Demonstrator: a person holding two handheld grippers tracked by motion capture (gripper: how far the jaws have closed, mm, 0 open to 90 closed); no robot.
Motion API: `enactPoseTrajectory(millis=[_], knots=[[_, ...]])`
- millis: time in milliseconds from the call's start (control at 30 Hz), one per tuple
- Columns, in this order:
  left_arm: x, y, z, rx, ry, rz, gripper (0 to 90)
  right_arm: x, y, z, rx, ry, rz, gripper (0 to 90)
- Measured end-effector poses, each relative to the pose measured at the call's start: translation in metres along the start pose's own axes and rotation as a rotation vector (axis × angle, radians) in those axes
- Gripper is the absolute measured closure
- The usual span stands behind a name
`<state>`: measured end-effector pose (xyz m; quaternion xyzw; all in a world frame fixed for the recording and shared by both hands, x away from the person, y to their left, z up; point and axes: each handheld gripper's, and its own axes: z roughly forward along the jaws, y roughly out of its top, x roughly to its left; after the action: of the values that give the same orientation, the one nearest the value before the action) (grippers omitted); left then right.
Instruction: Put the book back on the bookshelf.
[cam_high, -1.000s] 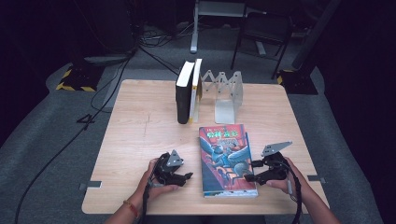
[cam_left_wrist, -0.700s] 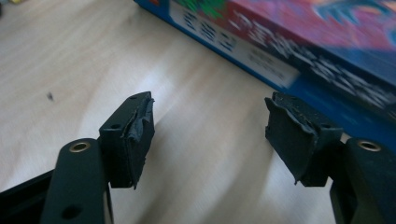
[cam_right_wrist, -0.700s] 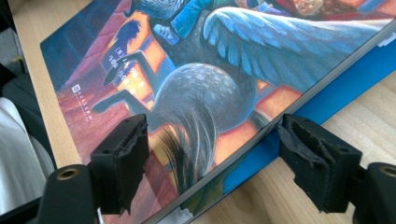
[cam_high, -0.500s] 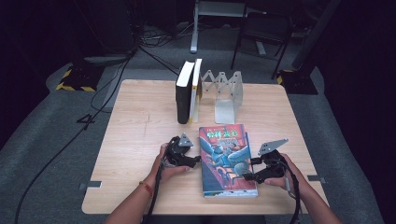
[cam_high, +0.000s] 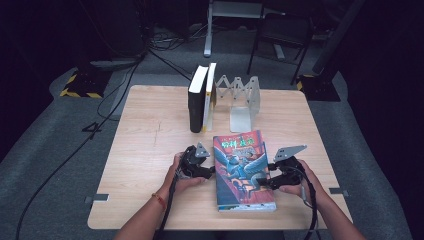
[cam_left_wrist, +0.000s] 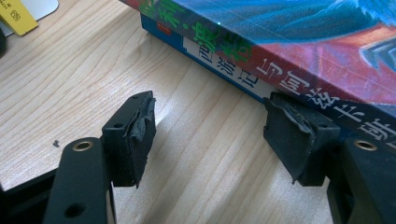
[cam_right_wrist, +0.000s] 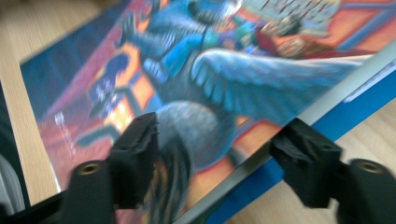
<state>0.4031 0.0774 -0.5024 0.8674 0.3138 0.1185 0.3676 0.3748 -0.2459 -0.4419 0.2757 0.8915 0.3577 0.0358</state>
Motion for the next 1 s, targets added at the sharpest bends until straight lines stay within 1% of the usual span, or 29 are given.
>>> enactPoseTrajectory(millis=[67, 100, 167, 200, 233, 267, 300, 367, 400, 433, 500, 533, 600, 633, 667, 700, 733, 767, 800, 833, 867, 900, 1000], knots=[[0.001, 0.000, 0.000, -0.004, 0.002, -0.010, 35.7, -0.002, 0.002, 0.002, -0.008, 0.011, -0.005, 41.4], [0.001, 0.000, 0.000, -0.004, 0.002, -0.010, 35.8, -0.003, 0.004, 0.003, -0.012, 0.020, -0.004, 44.6], [0.003, 0.000, 0.000, -0.010, 0.004, -0.032, 36.9, -0.005, 0.006, 0.005, -0.044, 0.037, -0.007, 54.8], [0.004, 0.001, 0.000, -0.010, 0.012, -0.030, 36.9, -0.007, 0.008, 0.005, -0.057, 0.049, -0.009, 58.4], [0.004, 0.001, 0.000, -0.010, 0.012, -0.030, 37.3, -0.007, 0.009, 0.006, -0.060, 0.056, -0.012, 60.7], [0.004, 0.001, 0.000, -0.007, 0.006, -0.037, 37.3, -0.007, 0.009, 0.006, -0.060, 0.056, -0.012, 60.7], [0.005, 0.001, 0.001, -0.009, 0.006, -0.036, 37.5, -0.007, 0.010, 0.006, -0.061, 0.058, -0.026, 62.2], [0.007, 0.003, 0.002, -0.009, 0.016, -0.037, 38.0, -0.008, 0.010, 0.004, -0.077, 0.066, -0.028, 66.5], [0.008, 0.004, 0.003, -0.011, 0.016, -0.045, 39.7, -0.008, 0.009, 0.003, -0.091, 0.070, -0.029, 68.5], [0.009, 0.005, 0.004, -0.012, 0.017, -0.040, 41.0, -0.008, 0.008, 0.003, -0.102, 0.072, -0.036, 69.9], [0.011, 0.007, 0.006, -0.014, 0.014, -0.039, 43.9, -0.008, 0.007, 0.002, -0.108, 0.077, -0.042, 71.0], [0.012, 0.007, 0.006, -0.018, 0.007, -0.046, 47.1, -0.008, 0.007, 0.002, -0.111, 0.078, -0.049, 71.1], [0.016, 0.010, 0.008, -0.025, 0.008, -0.056, 51.2, -0.008, 0.007, 0.002, -0.124, 0.082, -0.055, 71.8], [0.018, 0.011, 0.010, -0.027, 0.005, -0.076, 52.2, -0.008, 0.006, 0.001, -0.134, 0.085, -0.061, 72.4], [0.021, 0.012, 0.011, -0.029, 0.001, -0.081, 53.7, -0.008, 0.006, 0.001, -0.143, 0.084, -0.070, 72.5], [0.023, 0.014, 0.012, -0.033, 0.011, -0.084, 53.9, -0.007, 0.005, 0.001, -0.149, 0.082, -0.077, 72.6], [0.025, 0.015, 0.013, -0.035, 0.003, -0.101, 53.9, -0.007, 0.005, 0.000, -0.155, 0.082, -0.082, 72.7], [0.027, 0.015, 0.014, -0.042, 0.007, -0.104, 53.9, -0.006, 0.004, 0.000, -0.163, 0.080, -0.089, 72.8], [0.029, 0.017, 0.014, -0.047, 0.009, -0.120, 53.9, -0.006, 0.004, 0.000, -0.168, 0.080, -0.093, 72.8], [0.031, 0.019, 0.015, -0.063, 0.014, -0.120, 53.9, -0.006, 0.004, -0.001, -0.174, 0.076, -0.104, 72.9], [0.031, 0.019, 0.015, -0.063, 0.014, -0.120, 54.0, -0.006, 0.004, -0.001, -0.174, 0.076, -0.104, 72.9], [0.035, 0.022, 0.016, -0.064, 0.000, -0.132, 54.2, -0.004, 0.004, -0.003, -0.189, 0.080, -0.117, 73.1], [0.037, 0.025, 0.016, -0.079, -0.014, -0.131, 56.3, -0.003, 0.003, -0.005, -0.202, 0.075, -0.130, 73.2]])
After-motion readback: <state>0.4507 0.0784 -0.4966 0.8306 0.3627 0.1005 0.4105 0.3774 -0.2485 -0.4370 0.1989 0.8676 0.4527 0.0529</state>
